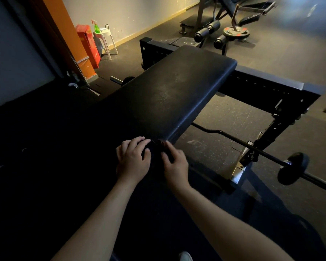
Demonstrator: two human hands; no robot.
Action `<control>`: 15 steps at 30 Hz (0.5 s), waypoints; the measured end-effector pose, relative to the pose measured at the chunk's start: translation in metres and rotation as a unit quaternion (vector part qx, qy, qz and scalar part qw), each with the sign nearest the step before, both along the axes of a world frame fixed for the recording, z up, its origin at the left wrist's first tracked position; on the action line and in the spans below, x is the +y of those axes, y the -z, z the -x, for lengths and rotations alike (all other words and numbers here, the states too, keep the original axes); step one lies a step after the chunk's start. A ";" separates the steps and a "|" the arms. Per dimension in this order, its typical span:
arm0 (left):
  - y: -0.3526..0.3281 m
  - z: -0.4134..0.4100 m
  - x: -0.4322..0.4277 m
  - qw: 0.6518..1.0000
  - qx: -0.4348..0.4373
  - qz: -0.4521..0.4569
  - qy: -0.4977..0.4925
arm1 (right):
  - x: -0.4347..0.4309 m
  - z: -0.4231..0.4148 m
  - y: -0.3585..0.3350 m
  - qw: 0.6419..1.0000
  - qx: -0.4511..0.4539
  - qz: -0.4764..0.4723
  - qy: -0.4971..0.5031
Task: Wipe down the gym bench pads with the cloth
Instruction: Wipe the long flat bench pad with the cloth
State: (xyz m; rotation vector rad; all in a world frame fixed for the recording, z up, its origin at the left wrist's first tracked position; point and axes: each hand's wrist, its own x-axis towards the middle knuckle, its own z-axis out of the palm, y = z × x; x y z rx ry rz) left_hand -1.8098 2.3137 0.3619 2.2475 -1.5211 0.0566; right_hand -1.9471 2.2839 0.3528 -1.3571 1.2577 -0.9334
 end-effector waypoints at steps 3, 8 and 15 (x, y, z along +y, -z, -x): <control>-0.001 0.001 0.000 1.000 0.000 0.003 0.001 | -0.049 0.001 -0.013 0.997 0.000 -0.011 0.070; -0.001 0.003 -0.002 1.000 0.002 -0.023 -0.011 | -0.050 -0.012 -0.016 0.997 0.040 0.001 0.069; -0.008 0.001 -0.020 0.998 0.029 -0.060 0.014 | -0.012 -0.009 -0.008 0.999 0.030 0.024 0.034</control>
